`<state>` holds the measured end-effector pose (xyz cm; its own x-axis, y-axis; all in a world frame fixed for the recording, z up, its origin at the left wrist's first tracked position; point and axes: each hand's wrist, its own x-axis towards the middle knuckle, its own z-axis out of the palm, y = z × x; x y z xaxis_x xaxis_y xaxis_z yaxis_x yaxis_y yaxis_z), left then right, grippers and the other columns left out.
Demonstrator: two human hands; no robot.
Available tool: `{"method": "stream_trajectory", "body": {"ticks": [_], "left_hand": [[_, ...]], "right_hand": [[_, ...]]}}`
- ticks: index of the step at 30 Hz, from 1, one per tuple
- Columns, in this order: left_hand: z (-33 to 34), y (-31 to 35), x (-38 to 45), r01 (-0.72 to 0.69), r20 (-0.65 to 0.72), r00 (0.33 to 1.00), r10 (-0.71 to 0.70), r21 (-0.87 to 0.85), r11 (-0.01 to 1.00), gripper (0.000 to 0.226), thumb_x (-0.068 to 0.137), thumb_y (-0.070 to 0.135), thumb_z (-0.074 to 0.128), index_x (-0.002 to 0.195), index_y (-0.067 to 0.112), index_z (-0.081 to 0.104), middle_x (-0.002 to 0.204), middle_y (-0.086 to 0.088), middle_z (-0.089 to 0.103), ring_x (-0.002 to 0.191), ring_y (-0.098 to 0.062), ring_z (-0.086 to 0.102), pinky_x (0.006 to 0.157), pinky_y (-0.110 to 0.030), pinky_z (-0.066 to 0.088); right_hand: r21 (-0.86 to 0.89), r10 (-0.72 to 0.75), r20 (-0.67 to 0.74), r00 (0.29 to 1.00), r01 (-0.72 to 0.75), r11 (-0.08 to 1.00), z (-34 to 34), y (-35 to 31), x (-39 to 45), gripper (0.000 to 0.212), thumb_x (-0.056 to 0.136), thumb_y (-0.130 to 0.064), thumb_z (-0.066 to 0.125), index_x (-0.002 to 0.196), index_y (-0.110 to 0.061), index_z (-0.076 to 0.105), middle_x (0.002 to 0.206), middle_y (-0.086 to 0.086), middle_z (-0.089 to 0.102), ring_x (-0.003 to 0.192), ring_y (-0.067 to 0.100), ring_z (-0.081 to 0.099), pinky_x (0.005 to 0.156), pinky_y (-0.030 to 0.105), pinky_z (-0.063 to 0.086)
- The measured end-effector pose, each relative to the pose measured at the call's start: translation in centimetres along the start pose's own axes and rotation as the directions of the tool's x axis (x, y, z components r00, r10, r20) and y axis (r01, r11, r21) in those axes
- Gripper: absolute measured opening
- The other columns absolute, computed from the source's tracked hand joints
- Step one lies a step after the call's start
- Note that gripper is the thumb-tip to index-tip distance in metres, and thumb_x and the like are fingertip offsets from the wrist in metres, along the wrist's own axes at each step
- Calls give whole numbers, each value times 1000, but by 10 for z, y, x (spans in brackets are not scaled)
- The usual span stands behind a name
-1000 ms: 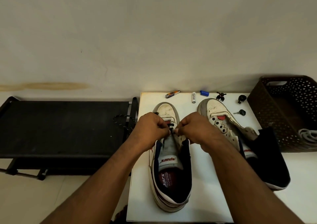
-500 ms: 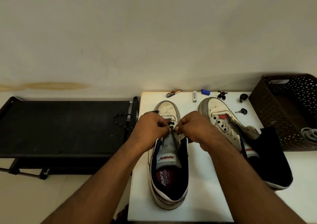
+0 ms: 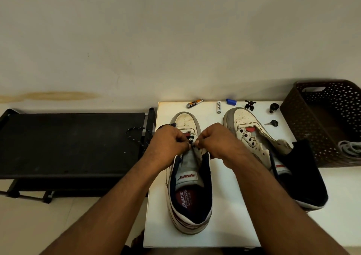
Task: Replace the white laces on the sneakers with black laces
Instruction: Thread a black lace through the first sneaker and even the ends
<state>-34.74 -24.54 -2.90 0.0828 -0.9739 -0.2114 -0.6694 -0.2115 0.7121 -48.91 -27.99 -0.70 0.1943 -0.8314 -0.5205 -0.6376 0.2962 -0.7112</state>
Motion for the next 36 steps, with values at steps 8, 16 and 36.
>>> {"method": "stream_trajectory", "body": {"ticks": [8,16,36], "left_hand": [[-1,3,1,-11,-8,1000,11,-10,1000,10,86,11,68,89,11,77,85,-5,71,80,-13,63,71,-20,49],[4,4,-1,37,-44,998,-39,-41,998,12,86,12,69,95,11,77,93,-6,73,88,-14,64,70,-16,43],[-9,-3,5,53,29,998,-54,21,998,6,83,13,72,83,16,77,78,5,66,79,-15,65,70,-27,53]], "right_hand": [[0,-3,-21,1000,3,1000,1,-4,2,9,88,-4,64,94,-1,70,77,10,62,55,12,52,34,10,34],[66,44,-22,999,-43,997,0,-2,6,12,90,-9,63,96,-1,69,89,17,68,63,18,62,49,21,50],[-635,-355,-57,933,240,734,-11,5,-3,48,87,-5,60,131,-20,50,132,7,48,114,25,53,92,34,45]]}}
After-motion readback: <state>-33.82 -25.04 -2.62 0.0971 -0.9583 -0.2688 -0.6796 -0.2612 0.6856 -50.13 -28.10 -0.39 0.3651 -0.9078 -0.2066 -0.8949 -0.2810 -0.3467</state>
